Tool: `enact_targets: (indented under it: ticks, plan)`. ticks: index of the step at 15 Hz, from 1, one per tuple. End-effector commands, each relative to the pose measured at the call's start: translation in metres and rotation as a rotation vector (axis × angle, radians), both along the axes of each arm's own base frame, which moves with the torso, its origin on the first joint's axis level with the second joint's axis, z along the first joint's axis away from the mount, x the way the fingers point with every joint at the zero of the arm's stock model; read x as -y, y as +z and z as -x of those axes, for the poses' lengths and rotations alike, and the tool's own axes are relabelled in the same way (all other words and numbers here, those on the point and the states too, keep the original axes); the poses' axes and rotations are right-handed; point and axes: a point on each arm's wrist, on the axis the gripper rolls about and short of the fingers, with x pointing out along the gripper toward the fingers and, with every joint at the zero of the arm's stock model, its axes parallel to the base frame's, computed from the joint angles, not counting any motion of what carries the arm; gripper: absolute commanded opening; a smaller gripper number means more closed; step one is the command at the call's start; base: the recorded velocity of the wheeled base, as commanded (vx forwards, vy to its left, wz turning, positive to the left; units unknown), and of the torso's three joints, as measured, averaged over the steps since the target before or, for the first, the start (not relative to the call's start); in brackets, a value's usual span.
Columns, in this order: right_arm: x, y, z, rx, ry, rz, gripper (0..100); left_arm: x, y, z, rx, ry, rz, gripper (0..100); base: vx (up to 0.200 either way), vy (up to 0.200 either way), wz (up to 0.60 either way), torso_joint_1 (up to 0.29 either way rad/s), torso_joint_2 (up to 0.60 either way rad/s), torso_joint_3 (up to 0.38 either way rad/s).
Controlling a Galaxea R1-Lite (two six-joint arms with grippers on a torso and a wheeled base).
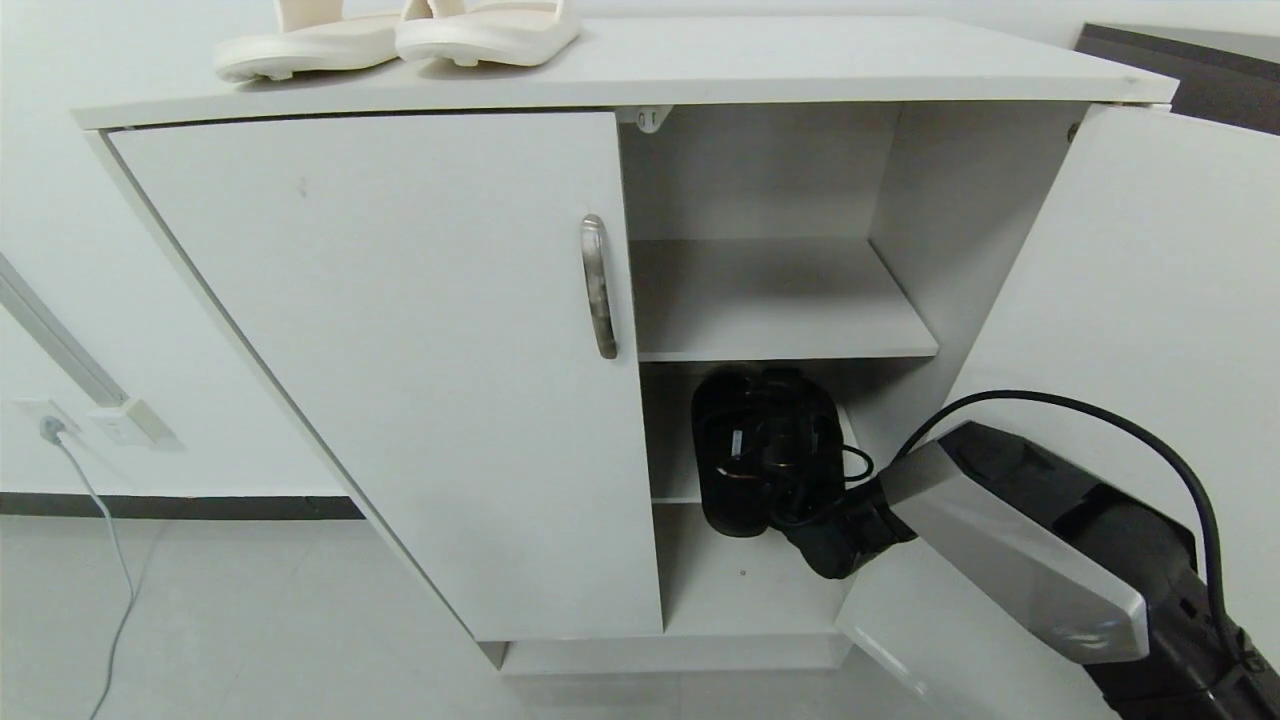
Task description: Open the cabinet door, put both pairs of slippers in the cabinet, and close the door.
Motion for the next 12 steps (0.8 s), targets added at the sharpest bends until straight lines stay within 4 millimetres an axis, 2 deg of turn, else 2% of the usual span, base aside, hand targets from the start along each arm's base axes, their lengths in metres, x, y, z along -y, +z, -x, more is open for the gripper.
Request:
enact_targets:
  ticks: [1,6,8,12]
  plan:
    - [0.001,-0.002,-0.004,-0.003,0.008,0.001,0,0.0,0.0,0.0,-0.002,0.001,0.001,0,0.0,0.0,0.0,0.0,0.0,0.0]
    - [0.001,0.005,-0.018,0.004,-0.007,-0.004,0,0.0,0.0,0.0,-0.002,0.001,-0.001,0,0.0,0.0,0.0,0.0,0.0,0.0]
    - [0.001,-0.003,-0.023,-0.01,-0.013,0.007,0,0.0,0.0,0.0,-0.002,0.001,-0.001,0,0.0,0.0,0.0,0.0,0.0,0.0]
    - [0.003,-0.004,-0.026,-0.019,-0.02,0.012,0,0.0,0.0,0.0,-0.002,0.001,-0.001,0,0.0,0.0,0.0,0.0,0.0,0.0]
